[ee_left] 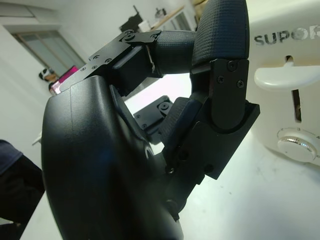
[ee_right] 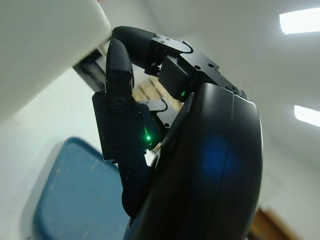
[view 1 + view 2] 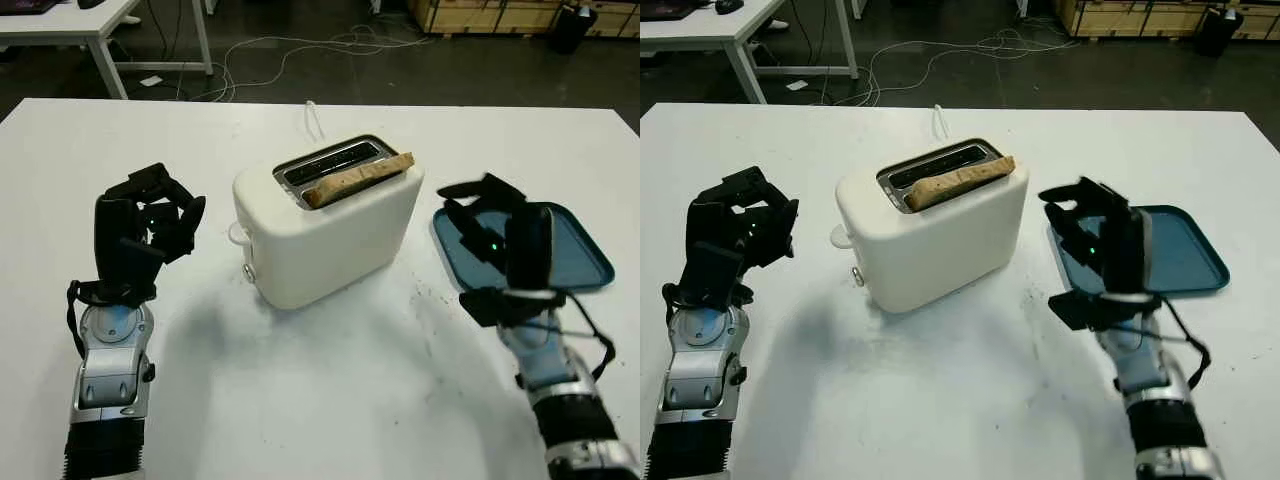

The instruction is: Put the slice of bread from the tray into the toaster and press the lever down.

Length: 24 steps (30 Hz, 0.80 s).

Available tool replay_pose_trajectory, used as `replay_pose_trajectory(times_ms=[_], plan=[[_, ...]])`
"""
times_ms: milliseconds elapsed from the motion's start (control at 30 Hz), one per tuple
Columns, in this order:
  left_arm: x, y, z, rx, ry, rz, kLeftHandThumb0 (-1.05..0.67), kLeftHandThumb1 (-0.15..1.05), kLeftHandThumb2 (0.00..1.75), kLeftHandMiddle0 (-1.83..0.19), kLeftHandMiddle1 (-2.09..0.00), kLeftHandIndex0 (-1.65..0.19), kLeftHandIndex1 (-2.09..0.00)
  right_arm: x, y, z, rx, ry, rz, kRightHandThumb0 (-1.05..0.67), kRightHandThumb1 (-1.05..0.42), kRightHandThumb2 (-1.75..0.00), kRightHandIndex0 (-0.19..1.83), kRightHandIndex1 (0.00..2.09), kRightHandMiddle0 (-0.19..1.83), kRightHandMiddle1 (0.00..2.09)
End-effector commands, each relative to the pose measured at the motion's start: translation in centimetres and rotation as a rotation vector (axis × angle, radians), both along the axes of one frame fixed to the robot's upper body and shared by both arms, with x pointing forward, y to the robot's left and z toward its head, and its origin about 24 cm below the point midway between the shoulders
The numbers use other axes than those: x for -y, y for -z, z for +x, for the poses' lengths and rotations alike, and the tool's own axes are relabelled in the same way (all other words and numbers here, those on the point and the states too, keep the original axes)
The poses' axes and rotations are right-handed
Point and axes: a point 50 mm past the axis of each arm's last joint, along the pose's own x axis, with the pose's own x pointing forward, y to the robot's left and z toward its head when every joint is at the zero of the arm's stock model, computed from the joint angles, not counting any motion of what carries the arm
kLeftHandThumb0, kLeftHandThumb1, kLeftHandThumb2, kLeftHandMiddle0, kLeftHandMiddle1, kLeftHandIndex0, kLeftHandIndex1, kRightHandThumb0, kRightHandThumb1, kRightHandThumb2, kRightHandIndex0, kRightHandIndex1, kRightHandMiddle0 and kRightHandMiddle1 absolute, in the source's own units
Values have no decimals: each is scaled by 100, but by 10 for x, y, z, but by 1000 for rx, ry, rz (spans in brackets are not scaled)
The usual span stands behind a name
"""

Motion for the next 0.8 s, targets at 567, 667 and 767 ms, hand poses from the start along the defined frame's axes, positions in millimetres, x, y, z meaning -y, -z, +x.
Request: replay_pose_trajectory(times_ms=[567, 667, 767], plan=[[-15, -39, 1, 26, 185, 514, -84, 92, 20, -123, -158, -126, -39, 10, 4, 5, -10, 12, 261, -60, -92, -32, 86, 170, 108, 55], [-14, -44, 4, -6, 239, 607, -79, 92, 13, -120, -148, -123, -17, 8, 3, 8, -70, -39, 227, -61, -92, -34, 83, 174, 79, 124], [-12, -47, 7, -32, 287, 700, -78, 92, 12, -118, -142, -119, -9, 7, -2, 12, -117, -99, 196, -63, -92, -33, 82, 171, 83, 94]])
